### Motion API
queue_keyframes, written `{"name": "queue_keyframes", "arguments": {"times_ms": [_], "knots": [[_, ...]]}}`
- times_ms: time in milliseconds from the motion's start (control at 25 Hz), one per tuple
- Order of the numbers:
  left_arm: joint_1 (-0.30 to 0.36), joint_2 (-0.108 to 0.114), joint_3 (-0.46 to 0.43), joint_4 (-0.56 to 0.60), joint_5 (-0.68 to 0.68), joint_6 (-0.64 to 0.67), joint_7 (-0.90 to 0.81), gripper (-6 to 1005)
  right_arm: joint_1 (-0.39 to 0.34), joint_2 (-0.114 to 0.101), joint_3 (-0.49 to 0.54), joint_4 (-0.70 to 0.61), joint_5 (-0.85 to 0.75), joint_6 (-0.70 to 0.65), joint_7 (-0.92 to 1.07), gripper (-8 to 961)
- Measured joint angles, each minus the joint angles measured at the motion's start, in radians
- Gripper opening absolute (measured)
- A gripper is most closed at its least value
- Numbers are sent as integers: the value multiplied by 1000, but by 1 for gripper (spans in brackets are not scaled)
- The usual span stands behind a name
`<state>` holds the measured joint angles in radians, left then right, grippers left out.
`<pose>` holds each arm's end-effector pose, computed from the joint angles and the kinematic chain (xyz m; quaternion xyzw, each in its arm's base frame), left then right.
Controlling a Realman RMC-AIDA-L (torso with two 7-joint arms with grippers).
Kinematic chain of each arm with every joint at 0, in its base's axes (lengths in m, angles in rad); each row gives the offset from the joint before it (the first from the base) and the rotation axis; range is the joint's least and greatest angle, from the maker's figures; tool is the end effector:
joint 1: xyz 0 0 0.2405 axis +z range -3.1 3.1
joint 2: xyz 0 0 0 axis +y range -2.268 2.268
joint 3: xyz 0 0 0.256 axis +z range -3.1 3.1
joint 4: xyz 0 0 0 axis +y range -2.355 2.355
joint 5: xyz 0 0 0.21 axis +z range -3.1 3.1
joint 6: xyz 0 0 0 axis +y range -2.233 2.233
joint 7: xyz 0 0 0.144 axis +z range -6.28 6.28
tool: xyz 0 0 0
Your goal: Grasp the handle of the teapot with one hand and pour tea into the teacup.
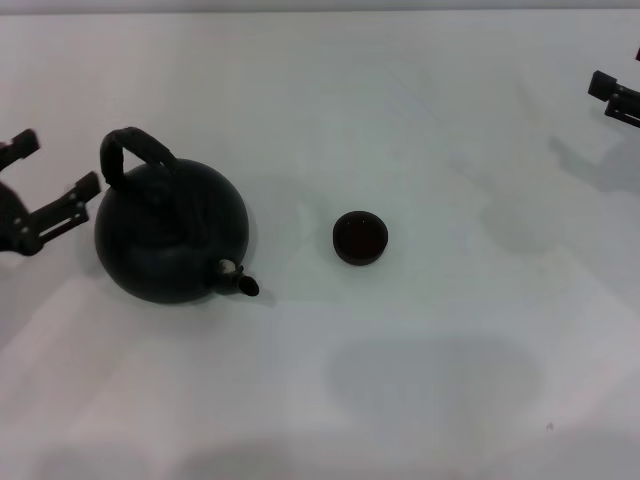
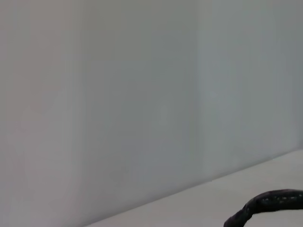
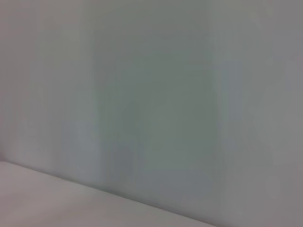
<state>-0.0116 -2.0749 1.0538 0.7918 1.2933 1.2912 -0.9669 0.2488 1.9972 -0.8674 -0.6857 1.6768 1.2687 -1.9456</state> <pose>-0.3442 0.2475 0.0323 -0.8554 -0.1978 -0.2675 0.3970 0.3391 0.3122 0.0635 -0.8511 0.2473 0.2710 0.3755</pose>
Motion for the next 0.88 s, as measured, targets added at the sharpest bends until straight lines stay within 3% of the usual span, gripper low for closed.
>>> {"name": "queue_keyframes", "arguments": {"times_ms": [200, 480, 600, 880], "knots": [[35, -2, -28, -8, -6, 22, 8, 879, -12, 0, 34, 8, 1, 30, -9, 870], [114, -2, -31, -32, -147, 25, 68, 878, -22, 1, 39, 63, 55, 41, -68, 869], [141, 0, -58, -100, -252, 64, 125, 878, -25, -1, 39, 116, 114, 45, -133, 868], [131, -2, -232, -362, -417, 253, 243, 877, -44, 0, 39, 220, 226, 49, -266, 866]]}}
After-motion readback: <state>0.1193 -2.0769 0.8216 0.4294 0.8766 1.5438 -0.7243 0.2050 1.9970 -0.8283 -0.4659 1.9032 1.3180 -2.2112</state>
